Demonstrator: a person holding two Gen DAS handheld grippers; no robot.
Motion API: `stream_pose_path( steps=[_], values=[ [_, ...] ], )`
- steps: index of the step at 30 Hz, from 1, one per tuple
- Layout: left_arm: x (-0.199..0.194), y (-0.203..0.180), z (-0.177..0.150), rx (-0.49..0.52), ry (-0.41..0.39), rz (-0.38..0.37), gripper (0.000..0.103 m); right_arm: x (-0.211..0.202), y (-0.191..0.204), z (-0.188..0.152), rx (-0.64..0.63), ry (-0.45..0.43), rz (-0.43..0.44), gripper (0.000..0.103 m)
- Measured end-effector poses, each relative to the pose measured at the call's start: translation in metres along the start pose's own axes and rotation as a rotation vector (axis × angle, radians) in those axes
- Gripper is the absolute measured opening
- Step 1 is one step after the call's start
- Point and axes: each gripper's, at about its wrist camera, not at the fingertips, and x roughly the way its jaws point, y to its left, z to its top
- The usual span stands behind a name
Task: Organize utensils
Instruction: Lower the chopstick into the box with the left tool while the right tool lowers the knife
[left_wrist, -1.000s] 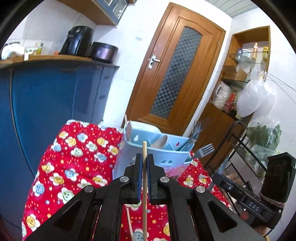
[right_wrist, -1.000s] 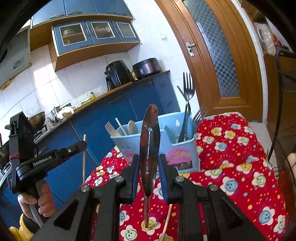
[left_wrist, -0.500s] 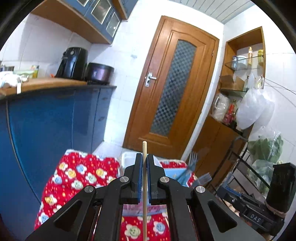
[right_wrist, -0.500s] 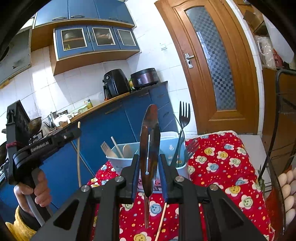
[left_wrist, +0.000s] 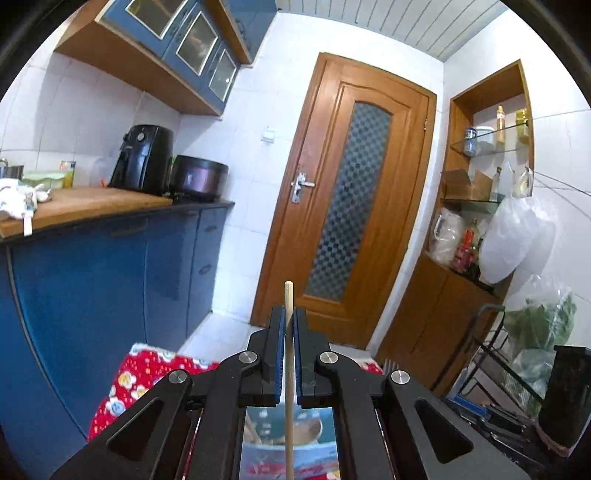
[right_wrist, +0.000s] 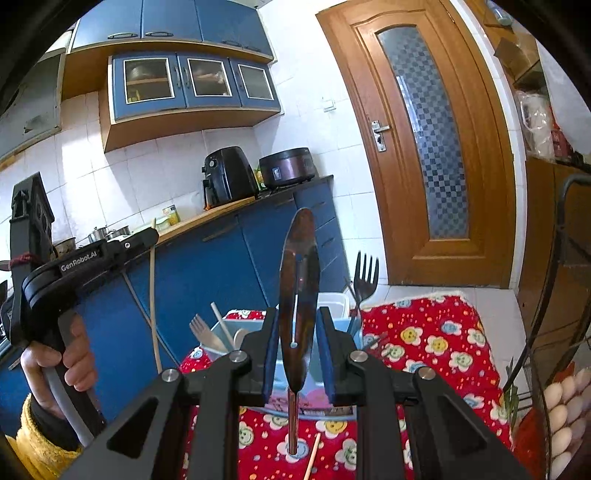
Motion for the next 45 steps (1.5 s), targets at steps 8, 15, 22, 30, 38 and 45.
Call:
stream_pose_path(
  steps=[8,15,22,30,38,45],
  values=[
    [0.013,-0.005,0.024,0.021,-0.082,0.019,0.004,0.008,0.004,0.027,-0.054,-0.054,-0.04,0.022],
    [0.036,-0.004,0.024,0.011,-0.112,0.029,0.004,0.026,0.005,0.039,-0.083,-0.076,-0.085,0.022],
    [0.057,0.002,0.01,0.007,-0.131,0.065,0.004,0.044,0.0,0.036,-0.101,-0.075,-0.127,0.022],
    [0.078,0.01,-0.017,0.006,-0.077,0.087,0.004,0.06,-0.006,0.02,-0.095,-0.027,-0.129,0.022],
    [0.082,0.011,-0.037,0.024,-0.041,0.083,0.004,0.067,-0.005,0.007,-0.108,0.016,-0.131,0.023],
    [0.084,0.007,-0.049,0.043,0.014,0.077,0.004,0.067,-0.006,0.002,-0.089,0.031,-0.124,0.033]
  ],
)
